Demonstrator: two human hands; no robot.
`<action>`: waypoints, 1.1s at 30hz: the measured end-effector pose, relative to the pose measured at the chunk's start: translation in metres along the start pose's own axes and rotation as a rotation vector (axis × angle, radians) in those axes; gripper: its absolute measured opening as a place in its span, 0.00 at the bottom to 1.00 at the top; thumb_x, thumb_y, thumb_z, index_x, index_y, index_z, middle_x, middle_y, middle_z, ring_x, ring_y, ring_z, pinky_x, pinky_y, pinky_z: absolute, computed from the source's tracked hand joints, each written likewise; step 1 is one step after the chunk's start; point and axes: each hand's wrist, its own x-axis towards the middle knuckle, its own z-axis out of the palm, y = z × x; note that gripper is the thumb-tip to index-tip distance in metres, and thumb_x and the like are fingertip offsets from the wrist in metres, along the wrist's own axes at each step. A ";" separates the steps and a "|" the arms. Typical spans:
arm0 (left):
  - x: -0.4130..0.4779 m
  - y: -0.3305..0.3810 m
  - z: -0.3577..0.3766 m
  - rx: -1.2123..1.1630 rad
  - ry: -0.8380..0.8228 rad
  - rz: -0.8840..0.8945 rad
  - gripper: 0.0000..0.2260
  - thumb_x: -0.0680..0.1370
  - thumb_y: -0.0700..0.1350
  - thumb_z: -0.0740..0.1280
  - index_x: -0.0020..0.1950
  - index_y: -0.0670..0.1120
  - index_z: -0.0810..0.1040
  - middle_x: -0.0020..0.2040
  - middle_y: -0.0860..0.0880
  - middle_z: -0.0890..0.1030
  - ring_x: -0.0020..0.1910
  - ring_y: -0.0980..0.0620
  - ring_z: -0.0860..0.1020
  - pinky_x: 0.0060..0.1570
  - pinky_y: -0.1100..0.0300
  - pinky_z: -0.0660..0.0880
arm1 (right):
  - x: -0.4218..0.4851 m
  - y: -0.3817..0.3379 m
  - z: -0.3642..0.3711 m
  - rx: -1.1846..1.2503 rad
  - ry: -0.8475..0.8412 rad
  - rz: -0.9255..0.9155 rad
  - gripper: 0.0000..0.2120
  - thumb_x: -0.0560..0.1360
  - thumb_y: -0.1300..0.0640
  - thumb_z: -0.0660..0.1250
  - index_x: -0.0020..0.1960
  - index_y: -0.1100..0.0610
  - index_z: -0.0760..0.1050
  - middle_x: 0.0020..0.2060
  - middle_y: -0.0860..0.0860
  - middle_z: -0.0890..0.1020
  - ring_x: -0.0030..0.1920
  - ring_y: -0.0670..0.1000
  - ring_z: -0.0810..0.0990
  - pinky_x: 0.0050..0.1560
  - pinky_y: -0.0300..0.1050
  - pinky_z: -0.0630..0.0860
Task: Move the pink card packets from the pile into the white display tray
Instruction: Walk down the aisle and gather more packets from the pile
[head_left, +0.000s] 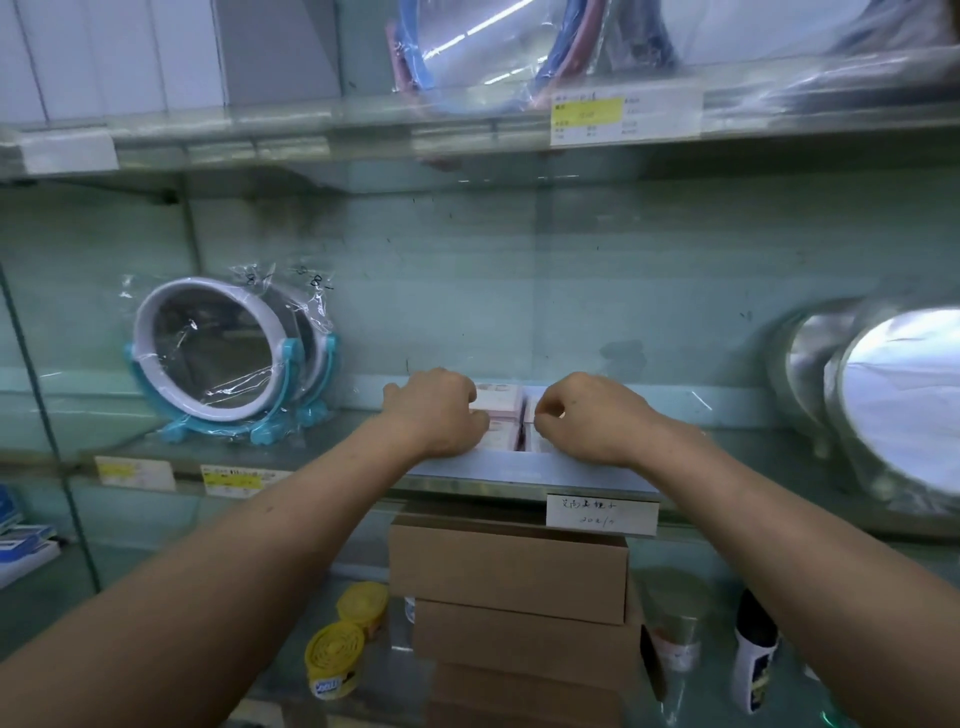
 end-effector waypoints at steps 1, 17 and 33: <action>-0.005 -0.001 -0.002 -0.004 0.034 -0.019 0.16 0.78 0.53 0.61 0.61 0.47 0.77 0.63 0.47 0.76 0.62 0.45 0.73 0.60 0.50 0.66 | -0.003 -0.006 -0.001 -0.006 0.010 -0.026 0.11 0.76 0.55 0.58 0.38 0.51 0.77 0.41 0.52 0.79 0.45 0.56 0.76 0.42 0.44 0.69; -0.075 -0.086 -0.038 0.099 0.000 -0.247 0.22 0.76 0.52 0.64 0.70 0.50 0.70 0.67 0.45 0.72 0.64 0.44 0.72 0.62 0.47 0.71 | -0.006 -0.106 0.026 0.131 -0.040 -0.293 0.10 0.74 0.56 0.60 0.50 0.53 0.80 0.54 0.54 0.81 0.52 0.58 0.77 0.48 0.47 0.75; -0.116 -0.245 -0.066 0.156 -0.063 -0.369 0.28 0.76 0.50 0.65 0.74 0.51 0.60 0.69 0.43 0.66 0.66 0.42 0.68 0.64 0.45 0.66 | 0.009 -0.288 0.069 0.083 -0.052 -0.376 0.11 0.73 0.59 0.62 0.50 0.56 0.81 0.49 0.54 0.82 0.48 0.57 0.79 0.47 0.47 0.77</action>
